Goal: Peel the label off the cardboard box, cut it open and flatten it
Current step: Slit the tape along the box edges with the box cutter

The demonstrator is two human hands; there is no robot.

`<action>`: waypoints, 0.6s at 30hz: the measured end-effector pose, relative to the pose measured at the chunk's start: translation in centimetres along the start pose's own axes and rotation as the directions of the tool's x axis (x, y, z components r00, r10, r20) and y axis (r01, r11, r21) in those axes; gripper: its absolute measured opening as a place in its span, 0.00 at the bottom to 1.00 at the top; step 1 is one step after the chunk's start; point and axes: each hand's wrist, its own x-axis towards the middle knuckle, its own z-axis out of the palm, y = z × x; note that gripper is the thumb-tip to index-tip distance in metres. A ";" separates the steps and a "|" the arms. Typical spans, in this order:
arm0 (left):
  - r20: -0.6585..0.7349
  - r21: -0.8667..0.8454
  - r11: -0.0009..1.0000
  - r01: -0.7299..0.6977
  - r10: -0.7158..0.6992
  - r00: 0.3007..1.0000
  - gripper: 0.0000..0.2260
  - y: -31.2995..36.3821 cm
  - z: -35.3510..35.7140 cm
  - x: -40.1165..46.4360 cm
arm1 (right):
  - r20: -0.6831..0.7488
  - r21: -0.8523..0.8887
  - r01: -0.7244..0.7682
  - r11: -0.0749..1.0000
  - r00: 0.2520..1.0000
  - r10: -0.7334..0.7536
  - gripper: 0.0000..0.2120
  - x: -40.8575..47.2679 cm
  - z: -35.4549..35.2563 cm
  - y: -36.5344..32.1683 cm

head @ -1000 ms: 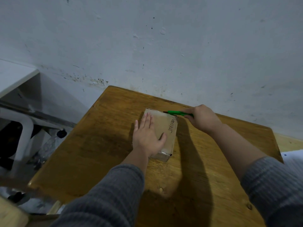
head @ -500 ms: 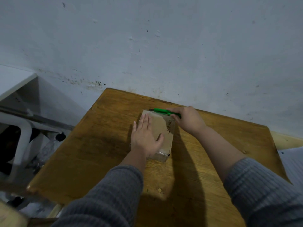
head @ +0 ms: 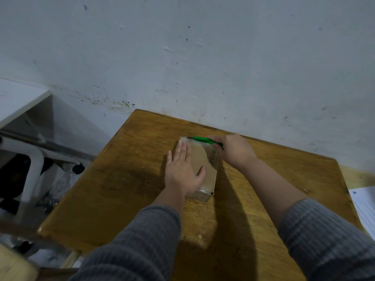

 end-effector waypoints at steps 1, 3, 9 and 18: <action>0.003 -0.003 1.000 -0.005 0.005 1.000 0.38 0.0 0.0 0.0 | -0.005 0.001 0.000 1.000 1.000 0.000 0.17 0.2 0.1 -0.1; 0.005 -0.003 1.000 -0.009 0.009 1.000 0.38 -0.1 -0.1 0.0 | -0.016 0.018 0.002 1.000 1.000 -0.002 0.17 0.5 0.3 -0.3; 0.008 0.004 1.000 0.008 -0.008 1.000 0.38 0.2 -0.3 -0.1 | -0.002 0.007 -0.006 1.000 1.000 0.006 0.17 0.2 0.4 0.7; 0.018 0.013 1.000 0.002 -0.002 1.000 0.39 0.2 -0.3 0.0 | -0.014 -0.074 -0.023 0.997 1.000 0.022 0.17 0.4 0.7 0.7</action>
